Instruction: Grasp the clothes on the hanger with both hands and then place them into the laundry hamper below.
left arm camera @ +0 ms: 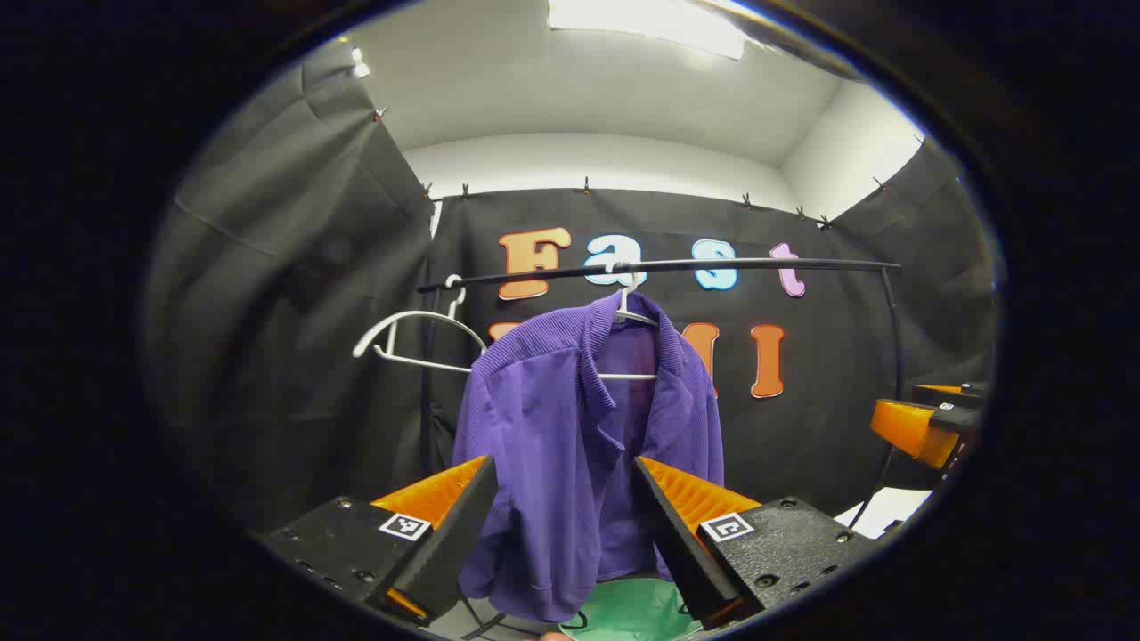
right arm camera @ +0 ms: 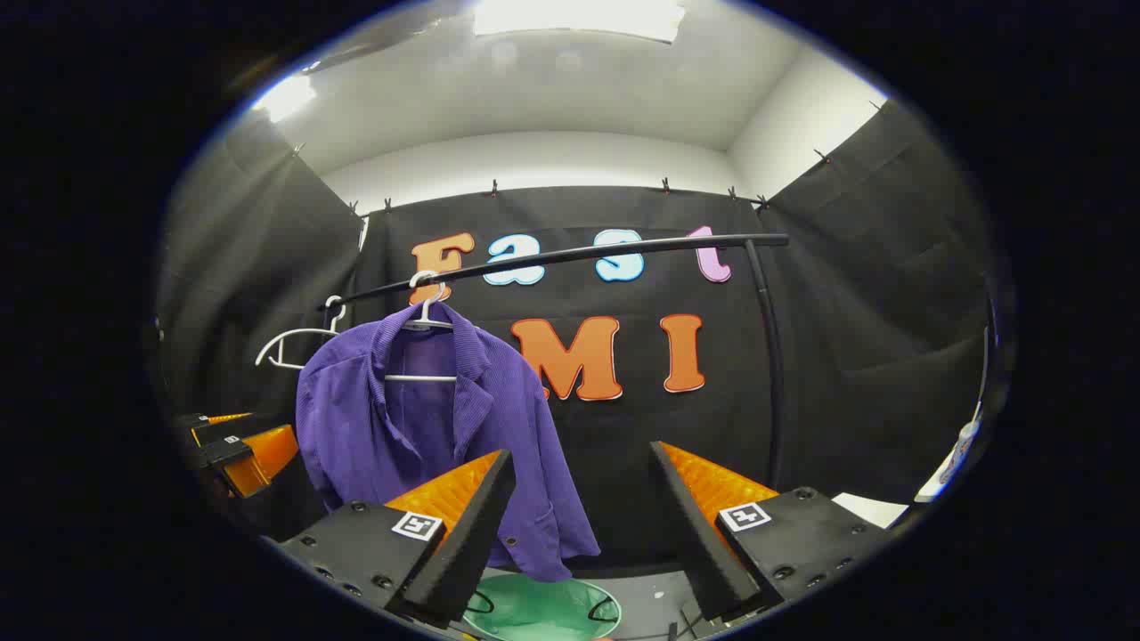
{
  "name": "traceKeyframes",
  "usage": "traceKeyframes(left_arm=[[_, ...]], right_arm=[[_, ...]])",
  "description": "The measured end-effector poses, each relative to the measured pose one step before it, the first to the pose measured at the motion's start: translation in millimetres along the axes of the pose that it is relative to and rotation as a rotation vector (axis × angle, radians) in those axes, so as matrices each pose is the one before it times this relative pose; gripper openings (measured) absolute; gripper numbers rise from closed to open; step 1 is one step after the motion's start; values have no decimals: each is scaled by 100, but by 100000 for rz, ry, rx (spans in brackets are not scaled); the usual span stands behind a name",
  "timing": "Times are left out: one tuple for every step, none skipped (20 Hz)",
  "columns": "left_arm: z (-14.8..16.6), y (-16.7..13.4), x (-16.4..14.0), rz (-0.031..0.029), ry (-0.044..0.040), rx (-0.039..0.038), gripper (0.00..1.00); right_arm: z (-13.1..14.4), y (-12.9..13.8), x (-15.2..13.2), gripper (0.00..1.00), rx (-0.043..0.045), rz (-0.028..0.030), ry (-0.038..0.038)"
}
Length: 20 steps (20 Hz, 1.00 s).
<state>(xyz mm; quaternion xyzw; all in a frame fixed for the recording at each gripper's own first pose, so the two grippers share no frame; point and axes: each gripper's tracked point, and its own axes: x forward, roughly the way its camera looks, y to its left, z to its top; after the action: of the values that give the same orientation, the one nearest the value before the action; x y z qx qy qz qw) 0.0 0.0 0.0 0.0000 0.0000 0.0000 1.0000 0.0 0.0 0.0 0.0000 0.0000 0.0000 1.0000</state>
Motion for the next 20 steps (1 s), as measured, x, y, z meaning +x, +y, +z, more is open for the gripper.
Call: traceKeyframes(left_arm=[[-66, -40, 1042, -2612, -1366, -870, 92], [260, 57, 1001, -2176, -1972, -243, 95], [228, -10, 822, -1697, -731, 295, 99], [-71, -119, 756, -1729, 825, 521, 95], [31, -116, 504, -1056, -70, 360, 95], [235, -28, 408, 74, -1240, 607, 95], [59, 126, 399, 1624, -693, 1699, 95], [-238, 141, 465, 2708, 353, 3053, 91], [-190, 42, 14, 4048, 295, 3429, 91], [-64, -58, -48, 5150, -43, 2530, 91], [-139, -298, -330, 4994, 503, 798, 95], [-353, -519, -191, 4449, 1981, -836, 95], [-853, -654, -275, 4348, 2465, -1160, 91], [-656, -584, -381, 4890, 2184, -459, 91], [-701, -325, -210, 4673, 1636, 662, 95], [-479, -68, -277, 4047, 1459, 914, 95], [-350, -241, -280, 2007, 1554, 272, 95], [-194, -442, -482, -329, 331, -102, 95], [-104, -309, -57, -737, 111, 834, 92], [-451, 12, 50, -493, 2300, 1683, 95]], right_arm=[[-140, 1736, 1099, 98, -624, 8, -64], [161, 1275, 1277, 97, 915, -186, -1069], [46, 970, 924, 97, 1652, 344, 1189], [-289, 825, 779, 95, 2208, 1074, 1326], [-167, 445, 741, 89, 1503, 1051, 449], [-353, -48, 1046, 95, -150, 472, 121], [-292, -417, 1099, 95, -878, 537, -9], [-298, -135, 1077, 95, -1273, 2538, -73], [-293, 16, 1263, 95, -1463, 3376, -365], [-168, -101, 1113, 95, -873, 4534, 53], [-121, -190, 1029, 92, -299, 5189, -195], [-117, -117, 874, 95, 21, 5223, -91], [-244, -312, 713, 95, 673, 5119, -7], [-383, -101, 711, 95, 1587, 6037, 736], [-430, -33, 490, 95, 1657, 5468, 1321], [-423, -310, 658, 95, 1414, 3836, 1524], [-423, -823, 204, 95, 929, 1414, 1896], [-206, -593, 413, 95, 725, 664, 1247], [-46, -319, 347, 89, 935, 64, -198], [-212, -542, 578, 95, 324, -1950, 2048]])
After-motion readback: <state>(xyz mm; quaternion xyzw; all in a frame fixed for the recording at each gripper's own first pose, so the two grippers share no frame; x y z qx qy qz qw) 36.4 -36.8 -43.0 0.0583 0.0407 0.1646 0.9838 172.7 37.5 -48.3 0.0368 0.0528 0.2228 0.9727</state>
